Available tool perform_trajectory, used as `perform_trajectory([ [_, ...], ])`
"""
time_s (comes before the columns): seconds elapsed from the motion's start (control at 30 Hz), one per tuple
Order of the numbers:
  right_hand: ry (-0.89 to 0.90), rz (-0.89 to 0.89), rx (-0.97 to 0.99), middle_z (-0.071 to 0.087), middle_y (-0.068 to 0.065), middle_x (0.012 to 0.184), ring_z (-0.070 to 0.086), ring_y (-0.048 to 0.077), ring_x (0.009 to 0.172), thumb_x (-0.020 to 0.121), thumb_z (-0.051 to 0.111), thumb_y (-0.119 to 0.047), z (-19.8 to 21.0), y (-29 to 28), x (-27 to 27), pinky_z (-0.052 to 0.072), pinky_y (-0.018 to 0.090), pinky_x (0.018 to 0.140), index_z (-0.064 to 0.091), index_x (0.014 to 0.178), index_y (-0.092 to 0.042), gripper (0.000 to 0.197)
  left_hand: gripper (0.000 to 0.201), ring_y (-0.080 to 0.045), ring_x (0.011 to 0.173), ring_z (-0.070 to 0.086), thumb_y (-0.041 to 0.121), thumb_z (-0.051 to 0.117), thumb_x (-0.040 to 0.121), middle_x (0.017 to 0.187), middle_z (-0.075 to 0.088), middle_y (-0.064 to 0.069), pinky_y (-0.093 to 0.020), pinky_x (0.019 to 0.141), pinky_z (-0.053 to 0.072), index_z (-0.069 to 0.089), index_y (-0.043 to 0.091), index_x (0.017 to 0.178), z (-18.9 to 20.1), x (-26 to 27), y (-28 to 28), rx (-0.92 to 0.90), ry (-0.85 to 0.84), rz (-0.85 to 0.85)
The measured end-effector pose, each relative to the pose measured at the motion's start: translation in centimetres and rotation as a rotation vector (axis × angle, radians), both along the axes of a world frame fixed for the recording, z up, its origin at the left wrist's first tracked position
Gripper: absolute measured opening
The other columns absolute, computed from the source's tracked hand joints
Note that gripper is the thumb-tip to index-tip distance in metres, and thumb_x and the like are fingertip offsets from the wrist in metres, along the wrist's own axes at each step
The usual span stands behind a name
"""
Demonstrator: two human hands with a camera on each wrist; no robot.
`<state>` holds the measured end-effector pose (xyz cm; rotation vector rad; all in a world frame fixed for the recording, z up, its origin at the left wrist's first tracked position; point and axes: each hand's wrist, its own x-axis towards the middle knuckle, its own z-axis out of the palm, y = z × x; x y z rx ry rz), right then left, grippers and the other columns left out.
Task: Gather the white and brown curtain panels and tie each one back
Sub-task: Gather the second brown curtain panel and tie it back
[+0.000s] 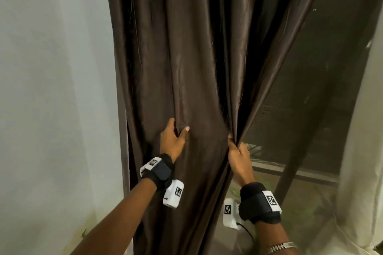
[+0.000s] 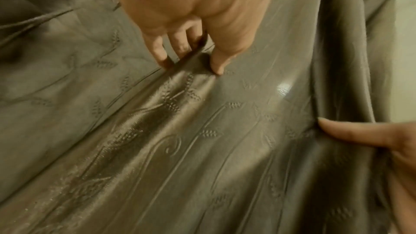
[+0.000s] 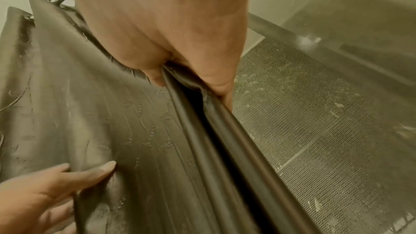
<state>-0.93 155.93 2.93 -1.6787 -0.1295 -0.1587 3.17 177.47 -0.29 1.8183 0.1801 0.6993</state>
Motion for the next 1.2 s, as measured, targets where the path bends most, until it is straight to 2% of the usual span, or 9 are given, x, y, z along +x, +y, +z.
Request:
perform_trajectory([
  [0.13,-0.086,0.019,-0.025,0.064,-0.012,0.137,0.058,0.017,0.134,0.097,0.047,-0.071,-0.3,0.6,0.7,0.045,0.051,0.118,0.062,0.131,-0.046,0.045,0.032,-0.037,0.102,0.071,0.038,0.067,0.1,0.114,0.071,-0.01,-0.04,0.083,0.057,0.065,0.01,0.113,-1.0,-2.9,-2.3,0.388,-0.16,0.232],
  [0.23,-0.141,0.107,0.029,0.063,-0.014,0.144,0.058,0.006,0.134,0.096,0.047,-0.078,0.9,2.2,-0.1,0.043,0.033,0.116,0.055,0.15,-0.036,0.069,0.019,-0.03,0.079,0.065,0.028,0.067,0.099,0.1,0.06,-0.004,-0.038,0.063,0.055,0.06,0.012,0.09,-1.9,-5.5,-4.6,0.56,-0.299,0.137],
  [0.4,-0.263,0.004,-0.134,0.074,-0.007,0.111,0.07,0.009,0.107,0.095,0.072,-0.055,3.7,4.7,-0.4,0.051,0.027,0.087,0.071,0.114,-0.027,0.034,0.043,-0.022,0.111,0.066,0.028,0.066,0.093,0.13,0.061,0.003,-0.043,0.088,0.059,0.067,0.02,0.135,-0.1,-7.9,-4.9,0.641,-0.329,-0.228],
  [0.5,-0.198,-0.04,-0.052,0.062,-0.001,0.122,0.056,0.016,0.121,0.109,0.053,-0.039,4.3,4.2,-0.2,0.038,0.026,0.096,0.067,0.137,-0.013,0.041,0.052,-0.023,0.115,0.059,0.035,0.075,0.089,0.127,0.061,-0.002,-0.044,0.098,0.054,0.069,0.022,0.139,0.7,-8.7,-2.4,0.552,-0.525,0.086],
  [0.63,-0.18,-0.091,-0.019,0.06,0.003,0.137,0.052,0.019,0.132,0.112,0.046,-0.039,4.0,3.0,-0.4,0.032,0.025,0.102,0.058,0.149,-0.01,0.048,0.1,-0.035,0.148,0.036,0.045,0.09,0.08,0.162,0.03,-0.012,-0.061,0.117,0.044,0.034,0.024,0.161,2.0,-7.3,2.8,0.009,-0.339,0.559],
  [0.8,-0.256,-0.111,-0.07,0.057,-0.002,0.146,0.048,0.023,0.145,0.112,0.045,-0.039,3.6,3.3,0.4,0.035,0.035,0.118,0.052,0.154,-0.02,0.047,0.111,-0.025,0.148,0.049,0.052,0.086,0.084,0.165,0.044,-0.003,-0.04,0.123,0.038,0.016,0.032,0.167,3.0,-5.8,5.2,-0.274,-0.098,-0.001],
  [0.97,-0.353,-0.085,-0.139,0.053,-0.01,0.143,0.045,0.006,0.134,0.113,0.043,-0.038,2.9,3.4,0.6,0.032,0.029,0.11,0.05,0.153,-0.026,0.043,0.049,-0.029,0.114,0.072,0.045,0.07,0.095,0.125,0.074,-0.01,-0.048,0.102,0.059,0.065,0.01,0.13,1.5,-6.4,1.1,0.176,-0.104,0.003],
  [1.1,-0.343,0.011,-0.065,0.063,-0.009,0.142,0.055,0.006,0.134,0.105,0.05,-0.051,2.5,4.9,-0.7,0.044,0.033,0.112,0.06,0.145,-0.027,0.048,0.049,-0.038,0.107,0.068,0.026,0.061,0.091,0.129,0.061,-0.017,-0.047,0.085,0.063,0.062,0.009,0.137,2.0,-7.8,-3.5,0.645,-0.243,0.091],
  [1.2,-0.284,0.194,0.102,0.073,-0.012,0.131,0.065,0.005,0.128,0.088,0.061,-0.073,2.9,5.7,-2.1,0.05,0.029,0.108,0.064,0.138,-0.032,0.065,0.069,-0.035,0.138,0.038,0.03,0.065,0.088,0.15,0.034,-0.012,-0.041,0.111,0.05,0.049,0.018,0.153,2.6,-8.4,-5.6,0.807,-0.28,-0.007],
])
